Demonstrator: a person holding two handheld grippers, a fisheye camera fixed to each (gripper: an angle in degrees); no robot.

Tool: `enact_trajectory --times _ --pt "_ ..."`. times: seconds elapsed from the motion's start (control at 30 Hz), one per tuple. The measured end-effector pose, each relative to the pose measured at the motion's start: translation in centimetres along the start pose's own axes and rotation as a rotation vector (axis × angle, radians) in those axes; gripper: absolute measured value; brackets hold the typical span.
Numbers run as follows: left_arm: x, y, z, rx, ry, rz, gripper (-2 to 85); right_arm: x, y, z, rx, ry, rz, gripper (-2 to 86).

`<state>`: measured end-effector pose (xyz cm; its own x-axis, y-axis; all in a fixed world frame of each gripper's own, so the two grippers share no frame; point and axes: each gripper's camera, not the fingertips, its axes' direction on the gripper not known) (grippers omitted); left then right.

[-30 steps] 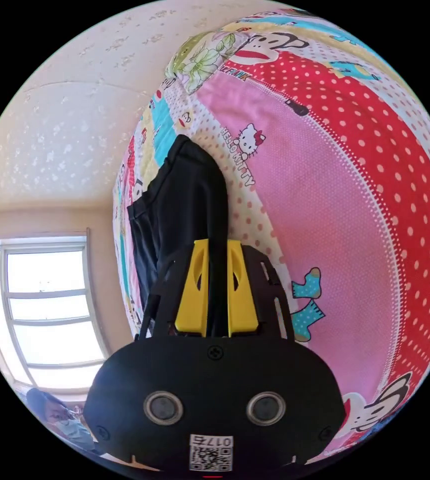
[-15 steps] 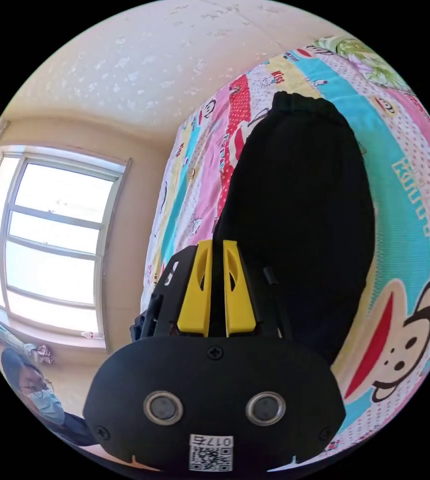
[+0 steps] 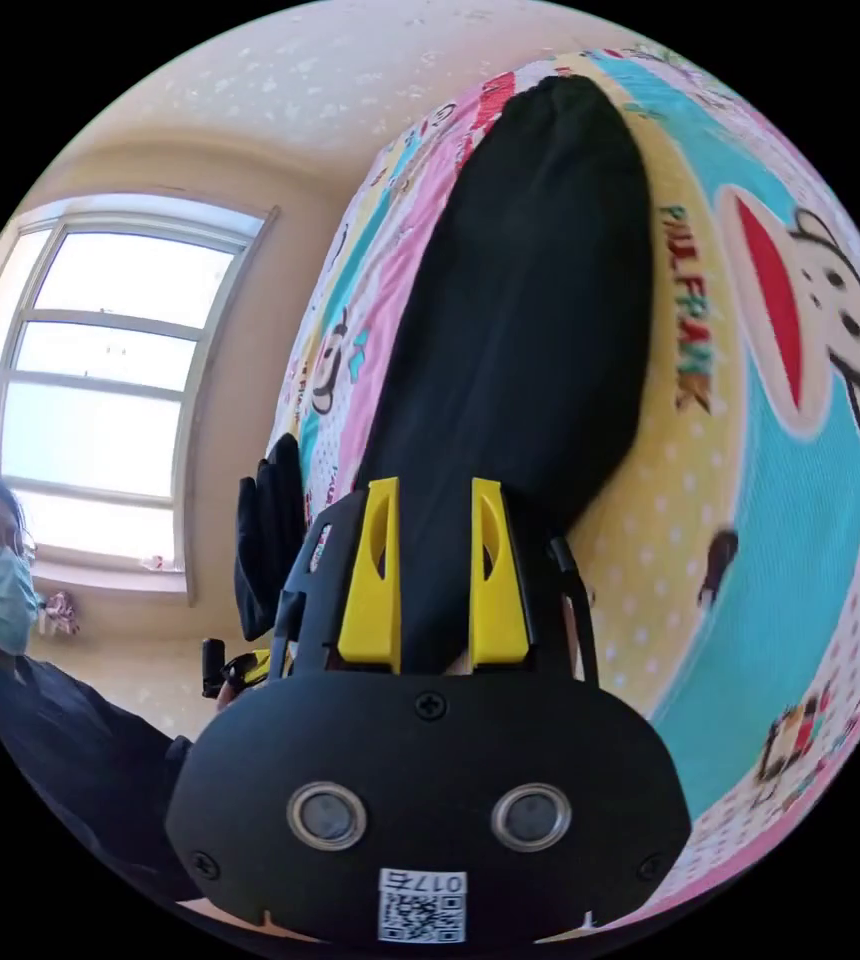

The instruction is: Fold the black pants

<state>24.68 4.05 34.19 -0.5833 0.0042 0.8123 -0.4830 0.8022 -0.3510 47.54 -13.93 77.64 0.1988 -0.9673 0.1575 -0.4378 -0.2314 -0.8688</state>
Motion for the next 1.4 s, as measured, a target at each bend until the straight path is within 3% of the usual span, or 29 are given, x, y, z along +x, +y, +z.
enact_trajectory --times 0.1,0.2,0.27,0.33,0.43,0.6,0.63,0.73,0.8,1.0,1.1,1.17,1.33,1.4 --pt "0.8 -0.9 2.5 -0.078 -0.016 0.058 15.5 2.0 9.6 1.0 0.029 -0.058 0.210 11.5" --pt "1.6 -1.0 5.1 -0.154 -0.062 0.103 16.3 2.7 15.3 4.2 0.029 -0.302 0.339 10.6" --pt "2.5 -0.5 5.4 -0.151 -0.131 0.120 14.0 1.2 16.3 8.3 -0.133 -0.431 0.304 8.6" --pt "3.0 0.5 6.5 -0.247 -0.122 0.122 6.7 -0.5 16.2 10.3 -0.310 -0.382 0.193 6.6" --pt "3.9 3.7 8.3 -0.406 0.023 0.097 6.1 -0.7 16.9 8.4 -0.370 -0.352 0.130 4.6" --pt "6.4 11.7 14.5 -0.959 -0.032 0.159 5.4 0.7 21.4 1.0 -0.557 -0.159 -0.012 4.2" --pt "6.6 12.4 14.9 -0.983 -0.033 0.162 5.2 1.3 22.7 -0.5 -0.618 -0.130 0.001 4.4" --pt "8.2 12.5 14.7 -0.891 0.039 0.176 6.6 2.7 24.3 -4.0 -0.697 -0.052 -0.001 6.0" --pt "9.5 10.2 14.4 -0.775 0.061 0.207 11.1 4.3 23.4 -6.5 -0.623 -0.046 0.008 8.5" --pt "12.5 1.8 16.4 -0.564 0.083 0.307 14.2 13.0 14.7 -12.2 -0.121 -0.202 0.117 12.6" --pt "13.5 -1.4 18.5 -0.554 0.157 0.291 14.4 16.6 9.8 -10.5 -0.076 -0.302 0.144 13.3" --pt "13.9 -2.3 20.2 -0.593 0.210 0.280 13.6 18.0 7.2 -8.2 -0.162 -0.337 0.127 11.6" --pt "14.1 -0.8 23.6 -0.704 0.336 0.244 10.6 18.9 7.4 -8.2 -0.165 -0.549 0.107 13.3" --pt "14.3 0.6 23.4 -0.702 0.332 0.238 9.9 18.5 8.0 -8.1 -0.139 -0.544 0.112 14.4"
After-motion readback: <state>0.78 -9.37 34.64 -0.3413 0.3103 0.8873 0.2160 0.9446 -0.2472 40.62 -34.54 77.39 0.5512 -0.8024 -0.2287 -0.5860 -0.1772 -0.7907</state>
